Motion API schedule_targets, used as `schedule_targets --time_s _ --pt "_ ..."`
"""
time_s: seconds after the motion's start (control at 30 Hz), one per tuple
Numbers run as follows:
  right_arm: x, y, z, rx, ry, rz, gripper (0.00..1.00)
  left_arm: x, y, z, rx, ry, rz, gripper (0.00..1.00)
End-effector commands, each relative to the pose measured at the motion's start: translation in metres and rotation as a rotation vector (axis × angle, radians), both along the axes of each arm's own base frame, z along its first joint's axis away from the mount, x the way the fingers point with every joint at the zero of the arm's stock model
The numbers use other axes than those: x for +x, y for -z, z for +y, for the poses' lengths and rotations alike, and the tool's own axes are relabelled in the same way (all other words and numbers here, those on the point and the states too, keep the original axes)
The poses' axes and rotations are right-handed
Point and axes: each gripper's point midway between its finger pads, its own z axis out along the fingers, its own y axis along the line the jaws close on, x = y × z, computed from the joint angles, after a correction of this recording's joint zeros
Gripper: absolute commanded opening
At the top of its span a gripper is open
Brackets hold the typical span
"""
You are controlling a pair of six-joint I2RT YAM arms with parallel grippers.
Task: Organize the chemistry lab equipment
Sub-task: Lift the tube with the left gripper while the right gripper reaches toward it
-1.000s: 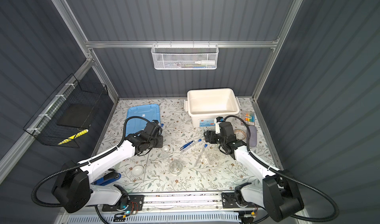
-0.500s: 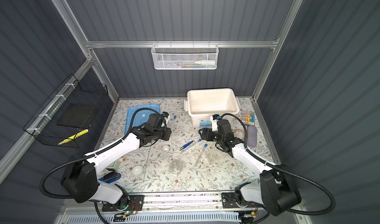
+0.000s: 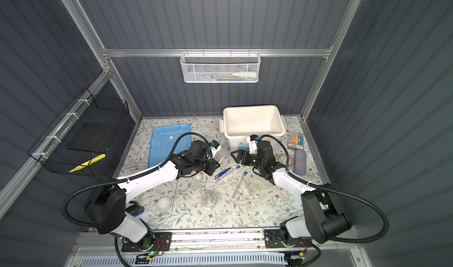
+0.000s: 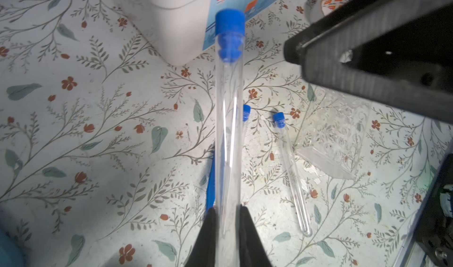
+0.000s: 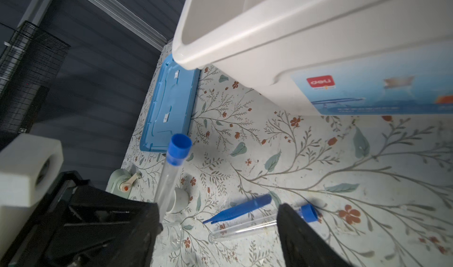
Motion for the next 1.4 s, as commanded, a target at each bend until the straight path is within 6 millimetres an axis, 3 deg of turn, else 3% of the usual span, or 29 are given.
schedule_targets --time_s 0.0,0.43,1.37 --pt "0.004 -0.025 0.017 0.094 -0.052 -0.025 0.76 -0.002 -0.008 -0.015 -0.02 0.088 -0.056 0.1" --pt "0.005 -0.025 0.026 0.172 -0.082 0.006 0.65 -0.015 -0.004 -0.028 -0.037 0.162 -0.075 0.11" --pt "0.0 -0.027 0.023 0.176 -0.076 0.005 0.22 -0.018 0.01 -0.03 -0.011 0.172 -0.075 0.13"
